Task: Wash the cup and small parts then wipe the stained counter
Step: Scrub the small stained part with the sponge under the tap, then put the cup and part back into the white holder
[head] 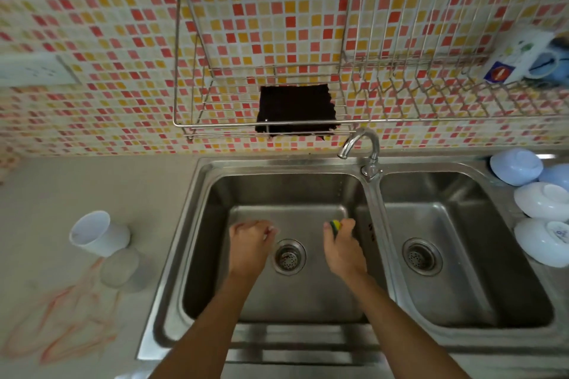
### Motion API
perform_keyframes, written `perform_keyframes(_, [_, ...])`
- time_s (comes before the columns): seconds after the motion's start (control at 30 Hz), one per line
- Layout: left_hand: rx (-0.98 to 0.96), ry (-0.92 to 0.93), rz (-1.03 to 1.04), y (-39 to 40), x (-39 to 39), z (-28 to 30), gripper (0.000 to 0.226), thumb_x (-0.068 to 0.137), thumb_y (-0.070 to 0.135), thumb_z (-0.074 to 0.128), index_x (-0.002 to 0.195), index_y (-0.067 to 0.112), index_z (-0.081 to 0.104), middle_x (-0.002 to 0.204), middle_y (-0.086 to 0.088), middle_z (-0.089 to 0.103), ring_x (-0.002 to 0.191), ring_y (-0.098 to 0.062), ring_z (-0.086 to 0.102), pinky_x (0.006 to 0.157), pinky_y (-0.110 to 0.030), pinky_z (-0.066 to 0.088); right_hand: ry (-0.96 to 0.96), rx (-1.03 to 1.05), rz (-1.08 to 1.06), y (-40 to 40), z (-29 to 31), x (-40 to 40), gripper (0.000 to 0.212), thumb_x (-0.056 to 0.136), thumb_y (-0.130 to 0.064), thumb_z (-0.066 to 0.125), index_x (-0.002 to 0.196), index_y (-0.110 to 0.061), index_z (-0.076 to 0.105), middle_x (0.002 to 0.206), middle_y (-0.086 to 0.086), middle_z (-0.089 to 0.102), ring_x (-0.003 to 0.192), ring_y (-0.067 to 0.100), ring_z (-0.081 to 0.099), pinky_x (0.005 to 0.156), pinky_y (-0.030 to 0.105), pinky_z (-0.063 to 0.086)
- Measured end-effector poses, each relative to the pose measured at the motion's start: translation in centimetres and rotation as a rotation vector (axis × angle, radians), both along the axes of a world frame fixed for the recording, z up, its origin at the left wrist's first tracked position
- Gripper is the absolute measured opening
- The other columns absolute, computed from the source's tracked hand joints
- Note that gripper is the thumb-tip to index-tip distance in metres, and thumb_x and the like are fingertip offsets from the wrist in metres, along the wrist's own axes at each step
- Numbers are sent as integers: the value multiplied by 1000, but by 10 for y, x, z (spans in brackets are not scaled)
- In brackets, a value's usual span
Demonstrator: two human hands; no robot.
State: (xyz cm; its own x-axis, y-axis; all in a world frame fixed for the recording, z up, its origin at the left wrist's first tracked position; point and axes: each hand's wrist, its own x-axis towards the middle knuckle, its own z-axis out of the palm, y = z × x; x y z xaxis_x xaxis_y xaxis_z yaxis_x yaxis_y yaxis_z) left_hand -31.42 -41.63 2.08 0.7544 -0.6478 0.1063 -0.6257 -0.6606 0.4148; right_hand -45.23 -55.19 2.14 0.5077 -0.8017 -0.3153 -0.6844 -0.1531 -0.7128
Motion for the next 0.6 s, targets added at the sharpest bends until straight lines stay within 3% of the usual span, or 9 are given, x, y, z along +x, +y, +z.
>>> perform_keyframes(0.07, [-89, -19, 30, 6, 3, 15, 11, 89, 34, 63, 87, 27, 71, 76, 6, 70, 76, -11, 63, 91, -30, 30, -101, -32, -3, 8, 27, 3, 13, 97, -34, 37, 98, -24, 28, 78, 4, 58, 67, 26, 57, 63, 38, 44])
perform_keyframes(0.13, [-159, -40, 49, 13, 9, 29, 8, 88, 31, 65, 88, 28, 72, 78, 7, 71, 78, -10, 64, 93, -31, 31, -274, -113, 20, 14, 63, 14, 12, 94, -23, 40, 100, -26, 30, 85, 3, 54, 67, 21, 56, 58, 37, 47])
perform_keyframes(0.2, [-222, -40, 63, 21, 19, 41, 6, 87, 28, 67, 88, 26, 72, 79, 6, 71, 77, -11, 65, 94, -37, 37, -496, -243, 45, 18, 106, 32, 21, 92, -13, 49, 105, -22, 36, 99, 1, 46, 76, 13, 53, 61, 26, 48])
perform_keyframes(0.3, [-282, -54, 68, 30, 30, 62, 8, 87, 31, 67, 91, 26, 72, 80, 8, 70, 74, -7, 62, 95, -40, 40, -688, -466, 87, 21, 169, 69, 27, 92, -18, 59, 114, -16, 44, 114, 0, 42, 90, 7, 49, 73, 10, 44])
perform_keyframes(0.4, [-346, -52, 57, 38, 37, 80, 6, 87, 31, 67, 89, 27, 71, 72, 12, 67, 67, -2, 58, 91, -41, 44, -683, -475, 145, 16, 210, 120, 35, 92, -27, 61, 122, -14, 47, 123, 3, 40, 97, 6, 44, 77, 1, 32])
perform_keyframes(0.47, [-382, -24, 63, 47, 43, 88, 5, 86, 31, 68, 87, 28, 72, 67, 12, 66, 63, -3, 60, 82, -43, 51, -633, -437, 184, 12, 223, 154, 38, 94, -30, 59, 126, -13, 47, 129, 6, 39, 103, 10, 44, 87, 11, 32])
perform_keyframes(0.6, [-412, -4, 108, 67, 60, 103, 6, 86, 31, 69, 88, 27, 73, 64, 13, 64, 62, -2, 60, 82, -42, 53, -379, -349, 250, 2, 219, 211, 42, 99, -31, 50, 131, -5, 46, 141, 16, 36, 116, 22, 48, 85, 19, 32])
